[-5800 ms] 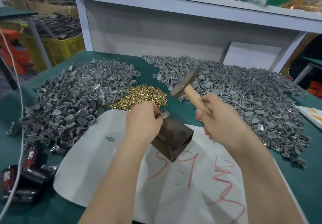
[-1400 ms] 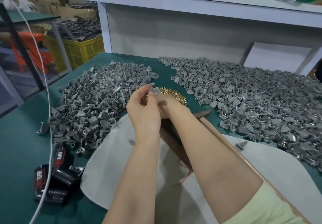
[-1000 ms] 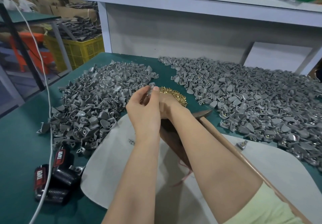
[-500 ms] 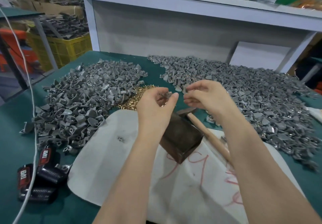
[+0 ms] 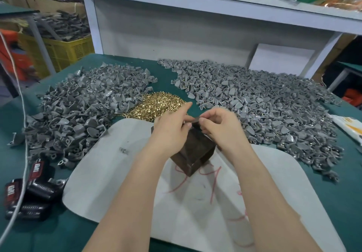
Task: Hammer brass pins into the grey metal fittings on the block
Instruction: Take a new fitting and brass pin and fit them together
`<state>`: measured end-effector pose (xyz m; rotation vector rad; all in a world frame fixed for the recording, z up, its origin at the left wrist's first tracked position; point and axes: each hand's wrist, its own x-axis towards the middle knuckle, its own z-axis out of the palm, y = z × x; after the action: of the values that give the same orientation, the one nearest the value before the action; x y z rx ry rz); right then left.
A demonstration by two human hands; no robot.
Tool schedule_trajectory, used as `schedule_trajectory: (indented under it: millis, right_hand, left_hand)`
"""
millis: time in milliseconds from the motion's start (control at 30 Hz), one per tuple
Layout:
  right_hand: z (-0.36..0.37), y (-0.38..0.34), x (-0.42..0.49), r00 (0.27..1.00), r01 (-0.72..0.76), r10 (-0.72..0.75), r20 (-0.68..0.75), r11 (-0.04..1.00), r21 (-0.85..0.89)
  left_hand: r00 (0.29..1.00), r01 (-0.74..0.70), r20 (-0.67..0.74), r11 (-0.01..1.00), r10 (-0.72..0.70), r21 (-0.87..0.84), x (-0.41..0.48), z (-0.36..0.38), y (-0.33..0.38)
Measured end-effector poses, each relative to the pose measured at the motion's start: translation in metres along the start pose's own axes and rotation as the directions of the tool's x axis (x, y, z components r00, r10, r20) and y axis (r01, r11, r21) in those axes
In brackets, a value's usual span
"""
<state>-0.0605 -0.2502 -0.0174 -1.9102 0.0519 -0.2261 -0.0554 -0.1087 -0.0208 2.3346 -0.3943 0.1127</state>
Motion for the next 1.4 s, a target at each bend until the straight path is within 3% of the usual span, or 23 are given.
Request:
schedule_trajectory:
  millis: [133, 300, 633, 900, 1200, 1400]
  right_hand:
    - [0.003, 0.001, 0.002, 1.000, -0.020, 0.019, 0.025, 0.999, 0.038]
    - [0.004, -0.001, 0.003, 0.993, 0.110, -0.115, -0.003, 0.959, -0.260]
    - [0.027, -0.013, 0.004, 0.962, 0.274, -0.232, 0.146, 0.788, -0.551]
    - [0.031, -0.012, -0.001, 0.970, 0.237, -0.227, 0.087, 0.804, -0.545]
    - [0.036, -0.038, 0.000, 0.976, 0.216, -0.113, 0.185, 0.578, -0.787]
    - [0.043, -0.049, -0.001, 0.965, 0.263, -0.131, 0.229, 0.438, -0.860]
  left_hand:
    - [0.998, 0.065, -0.002, 0.998, -0.065, -0.014, 0.000, -0.006, -0.004]
    - [0.985, 0.159, -0.086, 0.983, -0.152, 0.089, 0.000, -0.012, -0.008]
    - [0.970, 0.232, -0.094, 0.967, -0.222, 0.107, -0.002, -0.014, -0.004]
    - [0.968, 0.225, -0.143, 0.963, -0.205, 0.145, -0.002, -0.016, -0.005]
    - [0.974, 0.189, -0.166, 0.961, -0.157, 0.201, -0.001, -0.015, -0.005]
    - [0.978, 0.170, -0.171, 0.932, -0.120, 0.321, 0.001, -0.015, -0.002]
